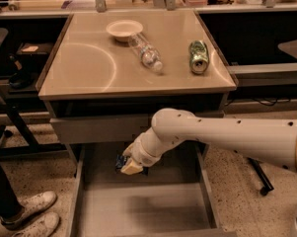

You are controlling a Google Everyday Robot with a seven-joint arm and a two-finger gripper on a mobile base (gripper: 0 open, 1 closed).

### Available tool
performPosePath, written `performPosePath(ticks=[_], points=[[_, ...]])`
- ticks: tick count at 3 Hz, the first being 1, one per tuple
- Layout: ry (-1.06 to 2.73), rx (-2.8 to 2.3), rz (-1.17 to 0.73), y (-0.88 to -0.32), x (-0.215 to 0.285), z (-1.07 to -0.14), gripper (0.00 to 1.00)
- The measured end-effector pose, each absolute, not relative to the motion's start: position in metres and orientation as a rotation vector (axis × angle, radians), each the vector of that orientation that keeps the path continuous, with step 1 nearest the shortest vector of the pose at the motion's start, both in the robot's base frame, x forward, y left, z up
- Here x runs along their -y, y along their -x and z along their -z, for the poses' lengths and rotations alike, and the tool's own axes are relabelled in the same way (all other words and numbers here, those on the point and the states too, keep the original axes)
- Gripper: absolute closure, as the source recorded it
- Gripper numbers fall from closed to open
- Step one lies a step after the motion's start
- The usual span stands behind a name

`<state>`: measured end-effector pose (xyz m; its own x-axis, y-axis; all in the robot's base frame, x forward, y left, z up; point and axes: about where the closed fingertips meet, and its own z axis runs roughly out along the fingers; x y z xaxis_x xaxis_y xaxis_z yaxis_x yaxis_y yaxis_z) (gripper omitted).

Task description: Pick rxbar blueberry from middle drawer and place on counter

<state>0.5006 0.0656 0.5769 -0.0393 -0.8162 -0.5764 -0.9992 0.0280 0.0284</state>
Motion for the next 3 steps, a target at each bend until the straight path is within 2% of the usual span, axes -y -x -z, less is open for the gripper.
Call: performPosePath(ticks=[3], points=[[2.005,-1.827,-0.51,-0.489,-0.104,-0.713,1.0]])
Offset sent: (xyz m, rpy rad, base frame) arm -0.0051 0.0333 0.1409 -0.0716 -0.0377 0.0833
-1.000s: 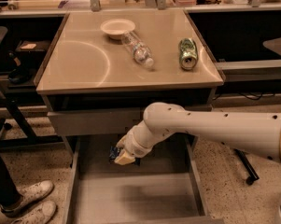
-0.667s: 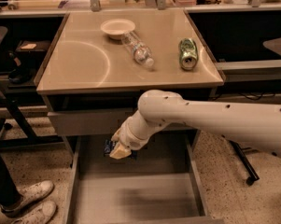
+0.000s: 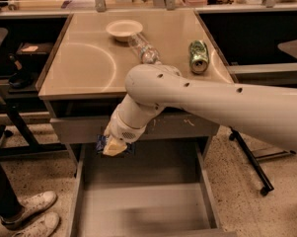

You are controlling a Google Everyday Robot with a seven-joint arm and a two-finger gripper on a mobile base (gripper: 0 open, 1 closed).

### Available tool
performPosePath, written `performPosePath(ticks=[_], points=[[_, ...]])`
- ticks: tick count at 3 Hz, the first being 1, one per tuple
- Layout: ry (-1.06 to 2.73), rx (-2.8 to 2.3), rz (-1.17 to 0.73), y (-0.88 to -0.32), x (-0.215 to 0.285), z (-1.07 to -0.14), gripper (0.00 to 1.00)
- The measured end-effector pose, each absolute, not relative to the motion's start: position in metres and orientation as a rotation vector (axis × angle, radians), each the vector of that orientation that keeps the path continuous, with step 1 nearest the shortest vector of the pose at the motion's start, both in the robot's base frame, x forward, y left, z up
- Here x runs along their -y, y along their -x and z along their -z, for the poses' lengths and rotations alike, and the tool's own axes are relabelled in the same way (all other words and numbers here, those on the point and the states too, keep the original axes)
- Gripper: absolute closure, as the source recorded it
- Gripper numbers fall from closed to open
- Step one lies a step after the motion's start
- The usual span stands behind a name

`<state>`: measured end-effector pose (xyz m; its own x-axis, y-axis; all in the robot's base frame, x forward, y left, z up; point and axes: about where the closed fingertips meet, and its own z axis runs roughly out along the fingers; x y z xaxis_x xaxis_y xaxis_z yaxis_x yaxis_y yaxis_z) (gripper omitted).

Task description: Pick rxbar blueberry from middle drawer and place on counter

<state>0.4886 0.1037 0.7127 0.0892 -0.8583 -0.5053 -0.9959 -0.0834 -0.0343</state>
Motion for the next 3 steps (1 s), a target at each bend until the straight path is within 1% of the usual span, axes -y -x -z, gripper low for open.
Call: performPosePath(ticks=[1,3], points=[[2.009,-1.818,-0.508,-0.49,-0.104,-0.722,1.0],[2.039,-1.702,-0.415,-0.505,-0.119,-0.807,1.0]])
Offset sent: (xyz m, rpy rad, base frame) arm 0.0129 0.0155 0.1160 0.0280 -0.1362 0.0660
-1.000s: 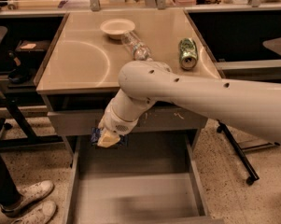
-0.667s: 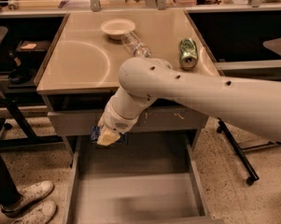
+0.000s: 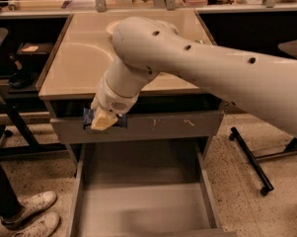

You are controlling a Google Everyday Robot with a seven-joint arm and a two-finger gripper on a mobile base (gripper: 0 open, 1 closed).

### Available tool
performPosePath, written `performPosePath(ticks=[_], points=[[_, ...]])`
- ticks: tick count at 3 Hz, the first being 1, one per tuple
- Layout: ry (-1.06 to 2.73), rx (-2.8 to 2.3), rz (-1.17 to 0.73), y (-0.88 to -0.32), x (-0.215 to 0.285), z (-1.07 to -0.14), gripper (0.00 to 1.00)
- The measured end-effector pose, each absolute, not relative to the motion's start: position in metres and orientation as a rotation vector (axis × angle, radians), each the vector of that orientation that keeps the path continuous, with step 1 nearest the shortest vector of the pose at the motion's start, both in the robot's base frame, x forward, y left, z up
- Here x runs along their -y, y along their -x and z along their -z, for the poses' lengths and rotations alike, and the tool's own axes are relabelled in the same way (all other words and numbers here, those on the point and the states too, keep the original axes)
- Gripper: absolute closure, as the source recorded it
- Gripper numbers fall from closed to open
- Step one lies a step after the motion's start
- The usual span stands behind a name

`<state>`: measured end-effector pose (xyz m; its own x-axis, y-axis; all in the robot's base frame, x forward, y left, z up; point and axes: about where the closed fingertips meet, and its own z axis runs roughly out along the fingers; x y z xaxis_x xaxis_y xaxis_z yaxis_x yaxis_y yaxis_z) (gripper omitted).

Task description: Pick rxbar blueberry from middle drawer and place on counter

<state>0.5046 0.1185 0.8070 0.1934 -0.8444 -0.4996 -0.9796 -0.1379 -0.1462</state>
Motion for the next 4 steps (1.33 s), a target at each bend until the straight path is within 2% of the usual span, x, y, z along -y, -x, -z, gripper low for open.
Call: performPosePath(ticks=[4], points=[[2.116,-1.578,-0.34,-0.612,-0.158,-0.863,1.0]])
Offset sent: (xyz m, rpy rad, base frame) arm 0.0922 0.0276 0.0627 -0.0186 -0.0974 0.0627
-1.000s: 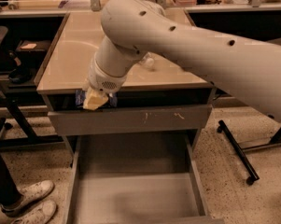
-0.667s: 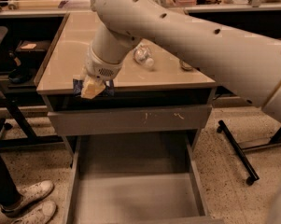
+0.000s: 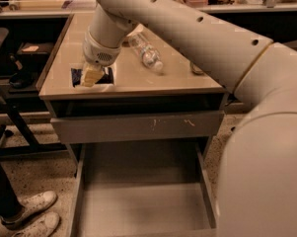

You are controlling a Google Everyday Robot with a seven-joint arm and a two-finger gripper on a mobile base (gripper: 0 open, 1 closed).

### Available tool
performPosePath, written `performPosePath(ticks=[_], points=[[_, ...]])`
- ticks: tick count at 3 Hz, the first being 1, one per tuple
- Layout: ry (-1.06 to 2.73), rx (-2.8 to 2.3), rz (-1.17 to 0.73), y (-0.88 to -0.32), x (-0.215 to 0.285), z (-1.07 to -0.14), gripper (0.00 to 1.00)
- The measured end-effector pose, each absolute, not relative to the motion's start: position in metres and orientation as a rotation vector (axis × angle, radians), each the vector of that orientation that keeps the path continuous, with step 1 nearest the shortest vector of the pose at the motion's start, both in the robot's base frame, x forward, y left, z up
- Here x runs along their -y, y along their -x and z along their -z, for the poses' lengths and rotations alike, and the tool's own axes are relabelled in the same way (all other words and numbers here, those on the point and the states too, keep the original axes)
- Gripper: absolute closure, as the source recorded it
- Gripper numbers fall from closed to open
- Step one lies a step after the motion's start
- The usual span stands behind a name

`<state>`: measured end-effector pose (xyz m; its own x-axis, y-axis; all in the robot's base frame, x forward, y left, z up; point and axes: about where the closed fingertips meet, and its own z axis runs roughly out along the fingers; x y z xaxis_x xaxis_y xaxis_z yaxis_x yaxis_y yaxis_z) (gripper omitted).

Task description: Pick rxbar blueberry from middle drawer and place on counter

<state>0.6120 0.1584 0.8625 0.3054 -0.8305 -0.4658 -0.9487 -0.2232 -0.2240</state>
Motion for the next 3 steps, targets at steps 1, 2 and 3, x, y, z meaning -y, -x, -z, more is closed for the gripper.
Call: performPosePath(ticks=[1,2,3], points=[[2.123,-1.546,-0.352,-0.637,-0.168,-0.859,1.0],[2.129,-1.526,-0.355,-0.658,-0.173,-0.853,1.0],[2.132,-1.527,-0.36,-0.678,-0.177,-0.844,1.0]])
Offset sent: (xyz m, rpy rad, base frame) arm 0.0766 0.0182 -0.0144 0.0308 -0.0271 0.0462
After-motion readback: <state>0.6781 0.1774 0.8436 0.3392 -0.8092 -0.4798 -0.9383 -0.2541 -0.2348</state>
